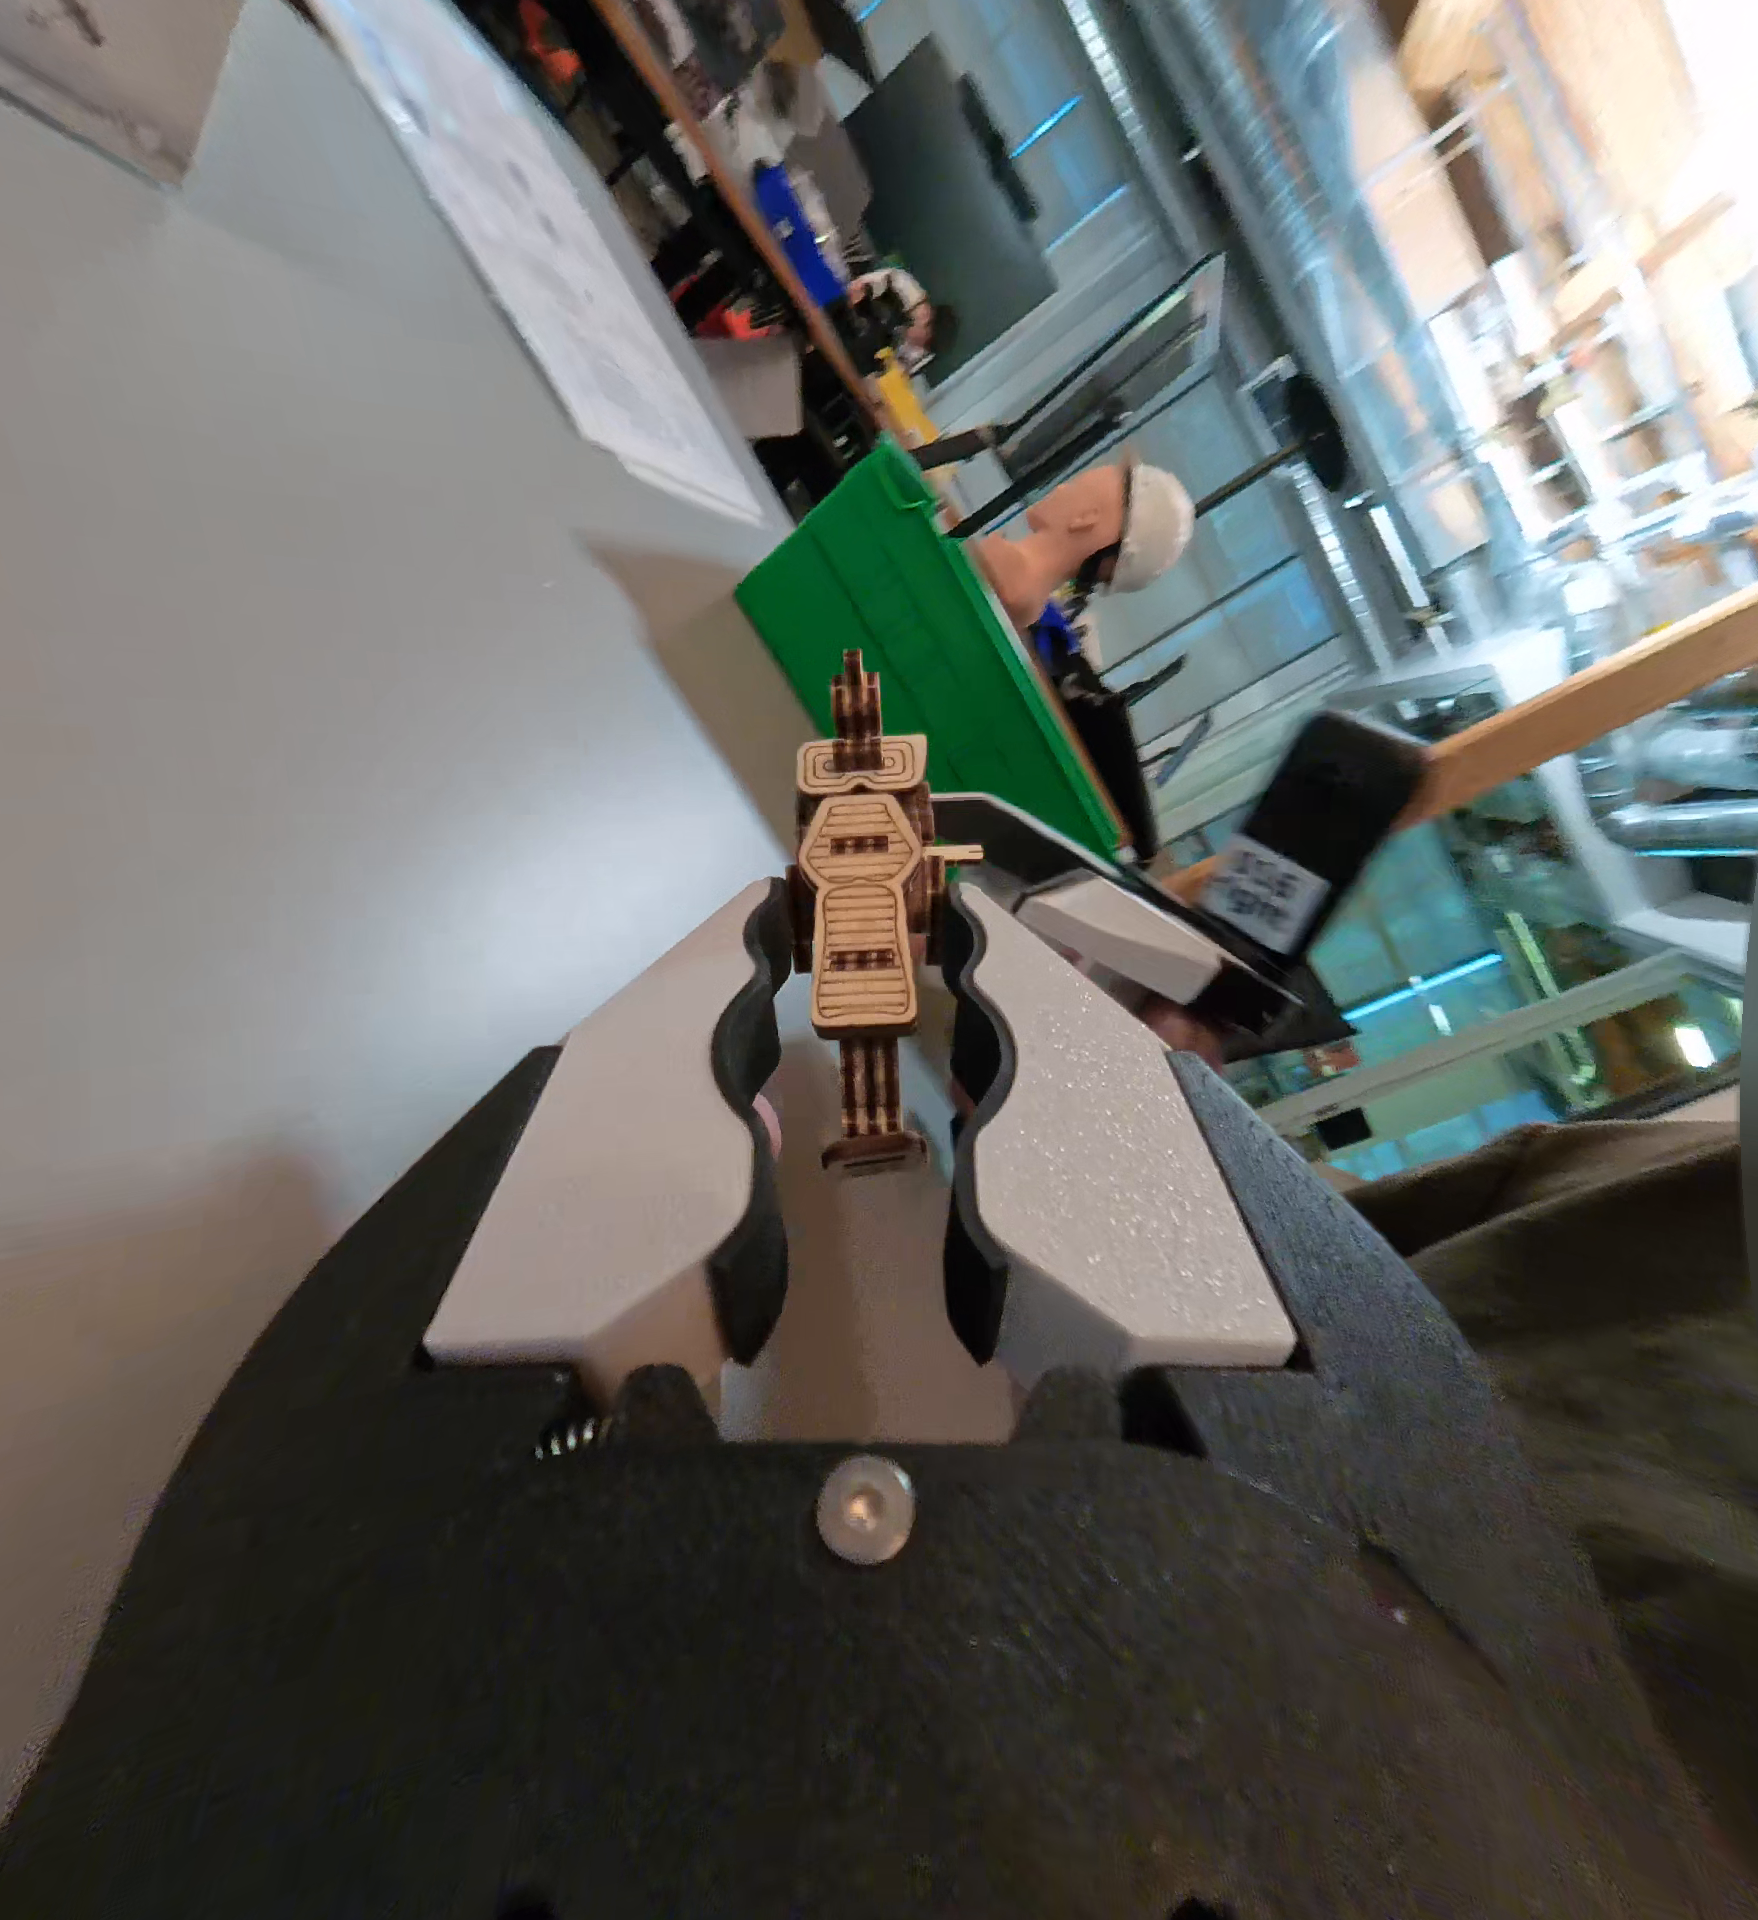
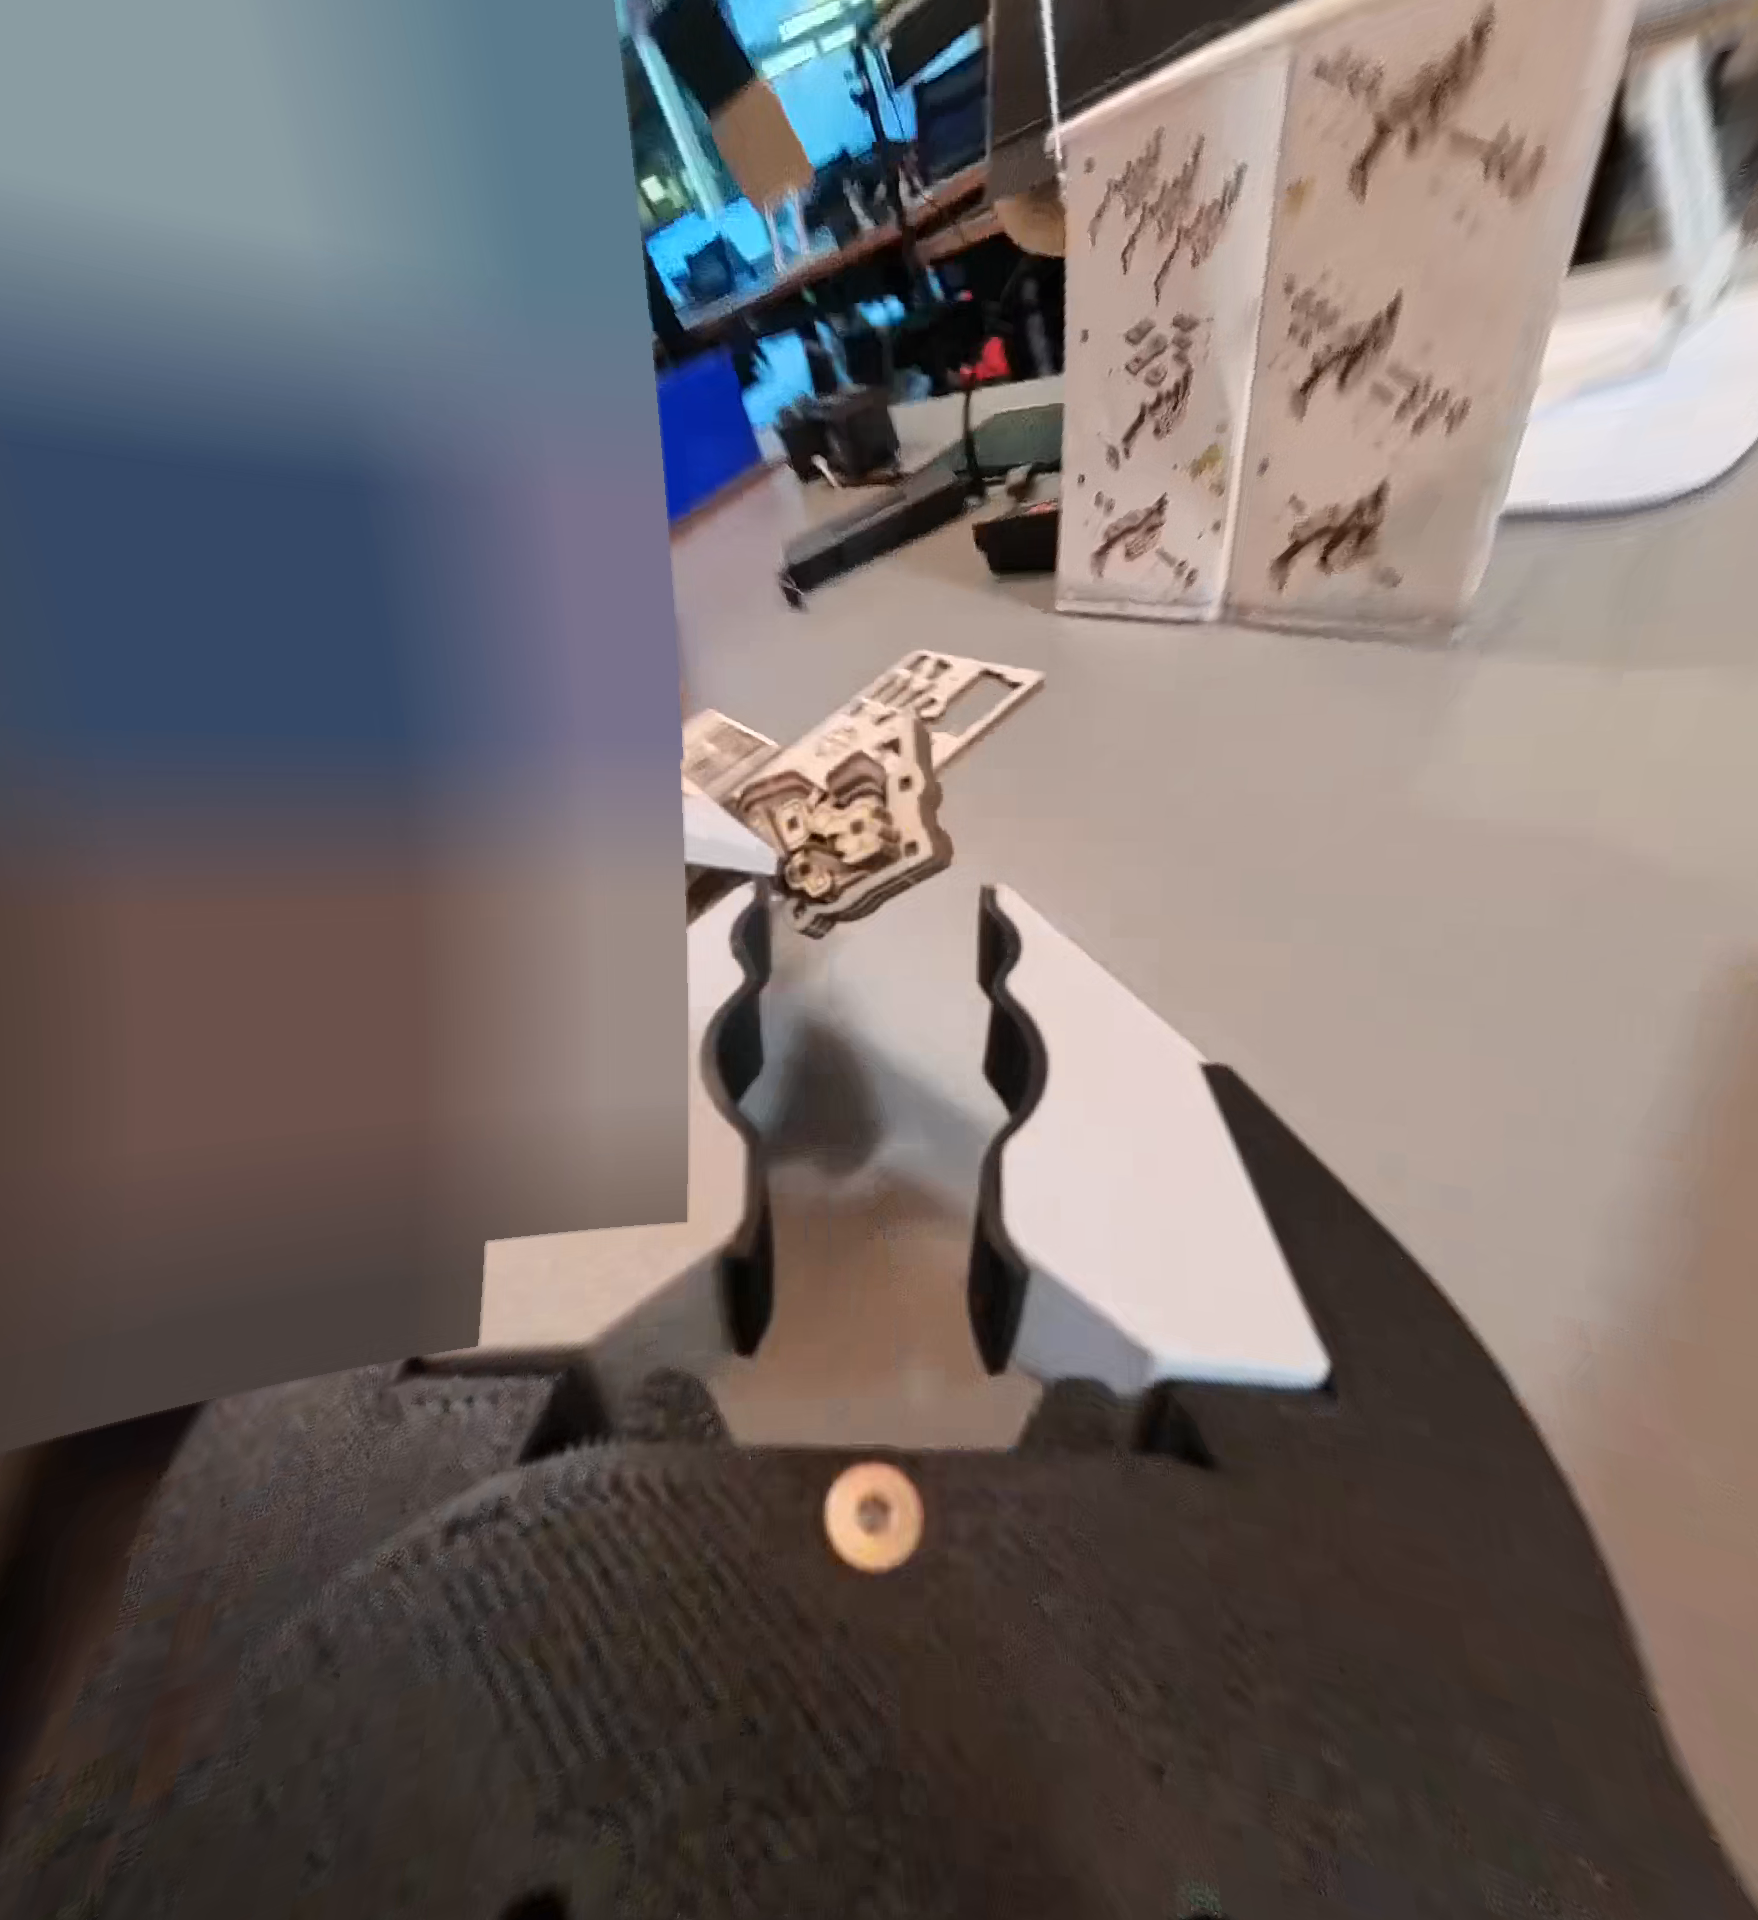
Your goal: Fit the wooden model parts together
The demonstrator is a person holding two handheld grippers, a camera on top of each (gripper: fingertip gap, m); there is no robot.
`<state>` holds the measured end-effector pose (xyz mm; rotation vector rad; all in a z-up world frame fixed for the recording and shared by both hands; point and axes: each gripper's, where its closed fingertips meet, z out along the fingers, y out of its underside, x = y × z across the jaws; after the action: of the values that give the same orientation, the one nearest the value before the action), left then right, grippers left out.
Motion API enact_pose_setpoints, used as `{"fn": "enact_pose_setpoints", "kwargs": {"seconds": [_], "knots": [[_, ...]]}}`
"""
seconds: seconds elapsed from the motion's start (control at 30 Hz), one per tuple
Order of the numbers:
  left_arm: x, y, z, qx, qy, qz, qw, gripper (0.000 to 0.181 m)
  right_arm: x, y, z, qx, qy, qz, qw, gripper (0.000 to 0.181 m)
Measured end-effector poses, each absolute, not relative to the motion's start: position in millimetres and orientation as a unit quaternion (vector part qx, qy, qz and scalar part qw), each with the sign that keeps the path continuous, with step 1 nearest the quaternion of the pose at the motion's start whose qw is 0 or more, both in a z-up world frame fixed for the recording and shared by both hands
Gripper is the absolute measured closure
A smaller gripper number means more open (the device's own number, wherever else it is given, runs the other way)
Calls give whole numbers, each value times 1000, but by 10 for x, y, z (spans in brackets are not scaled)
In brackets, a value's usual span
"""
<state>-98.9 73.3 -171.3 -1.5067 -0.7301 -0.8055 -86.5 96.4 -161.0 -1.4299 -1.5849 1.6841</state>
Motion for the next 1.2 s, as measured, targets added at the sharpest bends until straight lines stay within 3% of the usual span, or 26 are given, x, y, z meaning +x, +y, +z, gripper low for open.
{"fn": "enact_pose_setpoints", "kwargs": {"seconds": [0.13,0.3,0.7,1.2], "knots": [[-871,740,-1553,-632,-280,-372,620,156,-858,991,-1556,-552,-468,688,45,137],[-790,737,-1469,-624,-261,-385,628,157,-794,848,-1448,-527,-440,727,-34,136],[-728,737,-1444,-628,-245,-389,628,156,-742,789,-1374,-506,-434,743,-61,154],[-686,745,-1474,-647,-227,-370,626,156,-733,792,-1374,-500,-443,740,-70,155]]}}
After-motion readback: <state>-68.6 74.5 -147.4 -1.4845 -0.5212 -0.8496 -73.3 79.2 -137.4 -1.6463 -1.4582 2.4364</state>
